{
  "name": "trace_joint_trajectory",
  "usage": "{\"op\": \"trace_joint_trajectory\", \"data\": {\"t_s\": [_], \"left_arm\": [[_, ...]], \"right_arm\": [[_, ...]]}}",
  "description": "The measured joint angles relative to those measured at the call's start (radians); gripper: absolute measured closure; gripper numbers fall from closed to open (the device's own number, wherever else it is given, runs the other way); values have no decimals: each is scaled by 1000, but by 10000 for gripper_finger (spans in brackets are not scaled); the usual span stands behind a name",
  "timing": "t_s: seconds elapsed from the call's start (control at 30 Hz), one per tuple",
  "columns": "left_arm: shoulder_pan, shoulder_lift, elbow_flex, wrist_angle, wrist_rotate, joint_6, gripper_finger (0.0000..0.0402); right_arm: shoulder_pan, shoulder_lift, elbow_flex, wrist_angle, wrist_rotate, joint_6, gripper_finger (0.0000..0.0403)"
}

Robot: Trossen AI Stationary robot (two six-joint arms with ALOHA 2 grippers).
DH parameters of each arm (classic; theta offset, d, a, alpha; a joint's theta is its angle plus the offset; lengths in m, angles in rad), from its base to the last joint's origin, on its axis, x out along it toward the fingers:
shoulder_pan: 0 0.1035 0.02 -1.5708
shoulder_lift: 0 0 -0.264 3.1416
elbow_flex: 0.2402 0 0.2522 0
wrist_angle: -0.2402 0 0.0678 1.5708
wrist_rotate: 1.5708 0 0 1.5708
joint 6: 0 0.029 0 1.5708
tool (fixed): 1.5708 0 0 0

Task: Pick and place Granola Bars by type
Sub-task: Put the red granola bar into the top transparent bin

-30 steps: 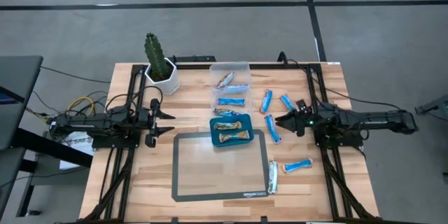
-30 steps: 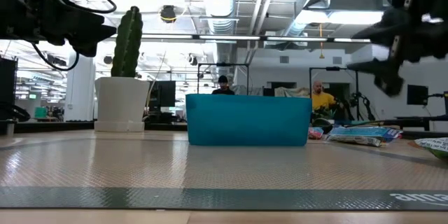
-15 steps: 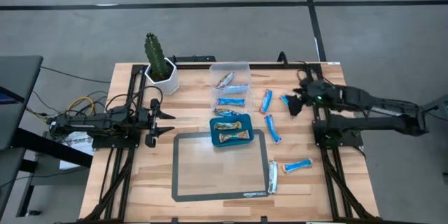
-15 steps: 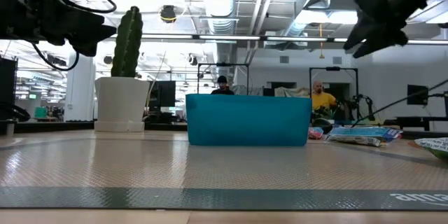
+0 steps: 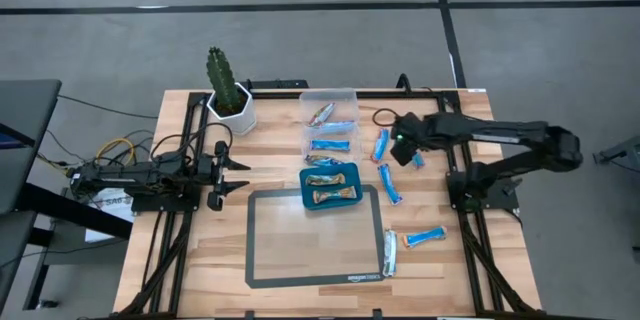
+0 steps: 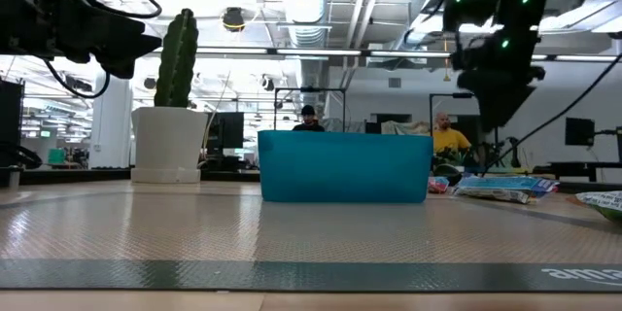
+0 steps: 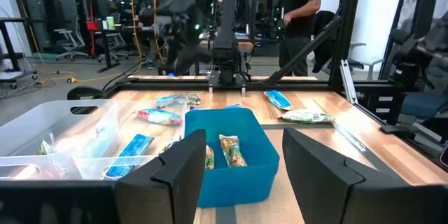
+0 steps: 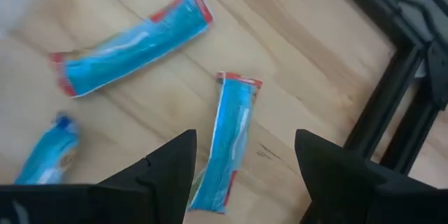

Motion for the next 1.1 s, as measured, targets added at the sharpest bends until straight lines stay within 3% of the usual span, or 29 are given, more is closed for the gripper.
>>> {"op": "trace_joint_trajectory", "data": {"t_s": [0.47,0.87,1.1], "left_arm": [[0,0,0,0,0,-1,219],[0,0,0,0,0,0,219],[0,0,0,0,1,-1,219]], "right_arm": [[-82,261,-1,59,-33,49,168],[-125,243,-134,179,-77,73,169],[-141,247,-175,239,-127,74,215]]}}
